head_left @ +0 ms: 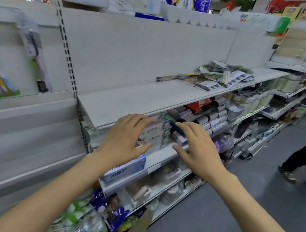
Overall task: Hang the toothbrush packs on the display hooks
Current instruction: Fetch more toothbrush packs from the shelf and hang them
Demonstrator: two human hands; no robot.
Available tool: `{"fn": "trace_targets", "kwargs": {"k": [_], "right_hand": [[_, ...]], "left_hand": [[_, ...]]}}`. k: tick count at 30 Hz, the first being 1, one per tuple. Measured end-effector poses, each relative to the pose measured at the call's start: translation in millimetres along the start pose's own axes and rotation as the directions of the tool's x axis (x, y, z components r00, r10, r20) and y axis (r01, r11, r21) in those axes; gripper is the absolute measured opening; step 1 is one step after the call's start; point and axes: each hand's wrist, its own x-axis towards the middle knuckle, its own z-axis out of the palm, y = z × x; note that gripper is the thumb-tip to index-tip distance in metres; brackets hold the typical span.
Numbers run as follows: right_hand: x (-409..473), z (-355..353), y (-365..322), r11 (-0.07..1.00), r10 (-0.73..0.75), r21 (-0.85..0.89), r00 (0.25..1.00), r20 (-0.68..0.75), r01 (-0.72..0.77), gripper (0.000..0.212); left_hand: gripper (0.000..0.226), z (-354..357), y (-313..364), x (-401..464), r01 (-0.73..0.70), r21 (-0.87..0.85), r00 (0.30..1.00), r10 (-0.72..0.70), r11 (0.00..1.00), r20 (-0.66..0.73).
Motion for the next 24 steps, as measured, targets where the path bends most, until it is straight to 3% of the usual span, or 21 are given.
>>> {"fn": "trace_targets", "kwargs": {"k": [11, 24], "right_hand": [[0.7, -25.2, 144.7, 0.999, 0.033, -0.017, 0.999, 0.021, -0.032, 0.061], [86.1, 16.9, 278.0, 0.995, 0.102, -0.023, 0.994, 0.03, -0.101, 0.061]], "left_hand": [[0.057, 62.3, 79.2, 105.6, 0.047, -0.036, 0.998, -0.049, 0.998, -0.047], [0.056, 143.9, 54.3, 264.9, 0.031, -0.058, 0.998, -0.034, 0.998, -0.055]]}}
